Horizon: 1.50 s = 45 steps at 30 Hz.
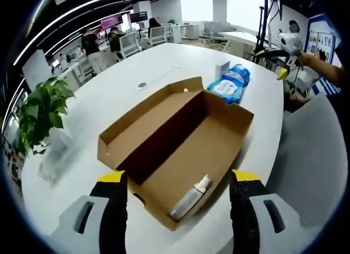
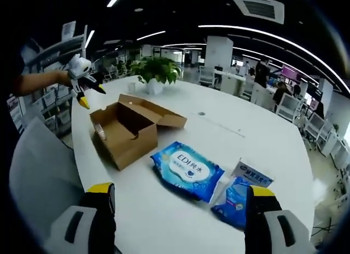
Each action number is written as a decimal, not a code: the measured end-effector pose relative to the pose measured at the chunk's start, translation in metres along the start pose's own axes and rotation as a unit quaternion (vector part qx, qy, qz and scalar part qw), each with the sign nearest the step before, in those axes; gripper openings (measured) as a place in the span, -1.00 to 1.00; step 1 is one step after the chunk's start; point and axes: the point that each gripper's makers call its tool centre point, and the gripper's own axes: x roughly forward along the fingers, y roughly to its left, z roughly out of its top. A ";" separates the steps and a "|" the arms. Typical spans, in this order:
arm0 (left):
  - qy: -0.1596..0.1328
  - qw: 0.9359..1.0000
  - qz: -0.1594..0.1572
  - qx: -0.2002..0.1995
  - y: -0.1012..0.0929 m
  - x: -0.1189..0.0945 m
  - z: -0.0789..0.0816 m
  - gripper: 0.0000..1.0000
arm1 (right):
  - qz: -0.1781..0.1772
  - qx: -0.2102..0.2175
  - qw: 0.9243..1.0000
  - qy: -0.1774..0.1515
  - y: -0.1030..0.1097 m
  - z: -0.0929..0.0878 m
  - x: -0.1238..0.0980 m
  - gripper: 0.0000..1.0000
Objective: Operate the shoe box by opening the lid, removing the specified soft item, and placing it in the target area until the item is outside and the box remains undamaged.
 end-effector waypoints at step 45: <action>0.184 0.962 -0.112 0.167 0.013 0.071 -0.043 0.43 | 0.002 -0.002 1.000 -0.002 0.055 -0.004 -0.024 0.99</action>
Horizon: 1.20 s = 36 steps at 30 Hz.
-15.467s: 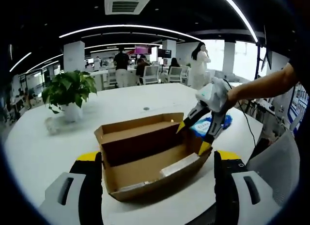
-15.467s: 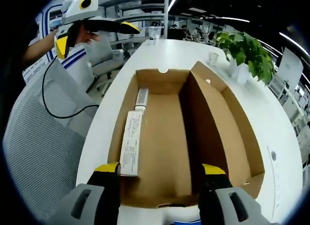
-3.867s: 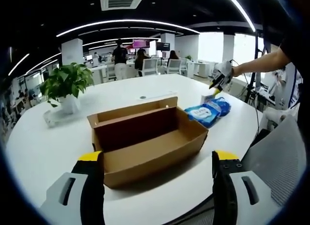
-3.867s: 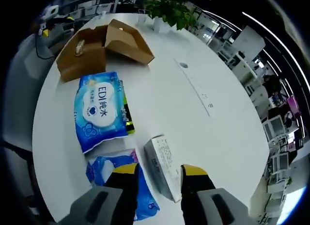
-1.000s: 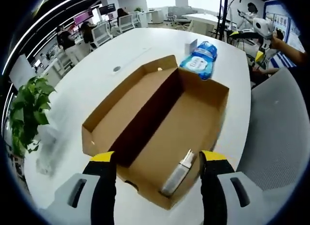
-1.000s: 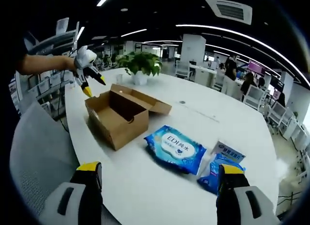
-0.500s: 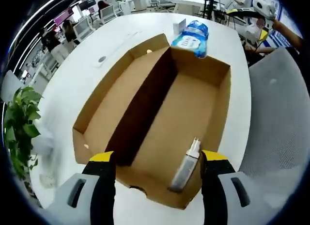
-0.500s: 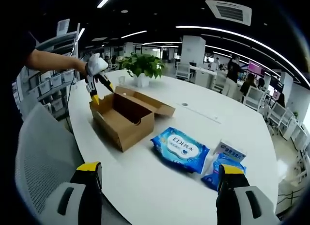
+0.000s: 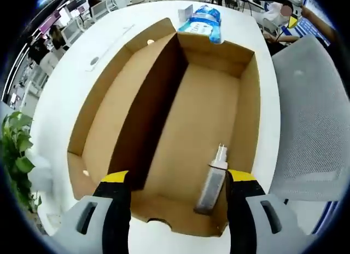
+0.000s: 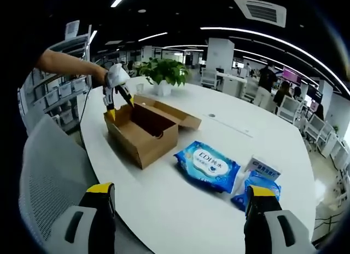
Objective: Operate the shoe box by opening the lid, removing the specified soft item, and placing it in the target area until the item is outside and the box remains undamaged.
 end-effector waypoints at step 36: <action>0.054 0.992 -0.088 0.076 -0.029 0.051 0.009 0.40 | -0.005 0.030 0.999 0.018 -0.004 -0.015 0.005 0.99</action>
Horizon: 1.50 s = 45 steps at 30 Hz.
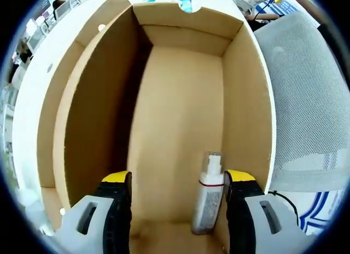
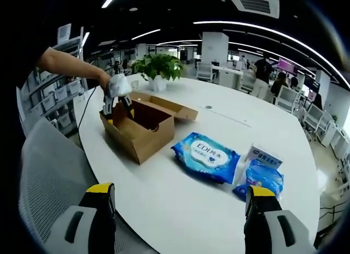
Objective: Operate the shoe box by opening the lid, removing the specified soft item, and placing it in the target area until the item is outside and the box remains undamaged.
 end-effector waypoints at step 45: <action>0.004 0.999 0.024 -0.041 0.005 -0.001 -0.034 0.16 | 0.011 -0.003 1.000 -0.003 0.005 0.001 0.009 0.96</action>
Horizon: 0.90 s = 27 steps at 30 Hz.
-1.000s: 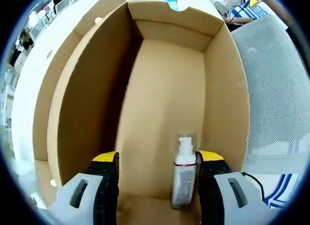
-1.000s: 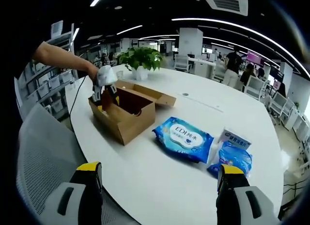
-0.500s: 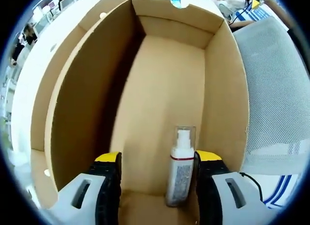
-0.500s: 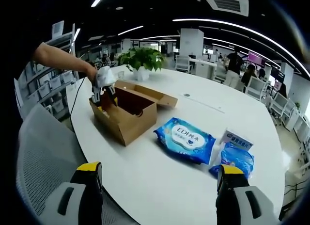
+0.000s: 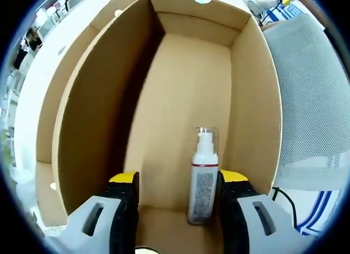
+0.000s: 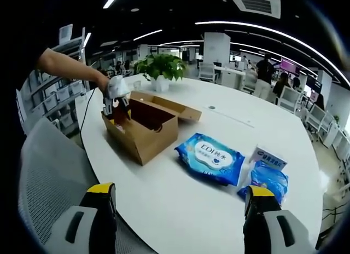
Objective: Operate the shoe box by opening the lid, removing the specified soft item, and placing it in the target area until the item is outside and the box remains undamaged.
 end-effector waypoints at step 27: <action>0.024 0.997 -0.010 0.068 -0.014 0.004 -0.016 -0.56 | -0.001 0.002 1.000 -0.009 0.003 0.002 0.001 0.93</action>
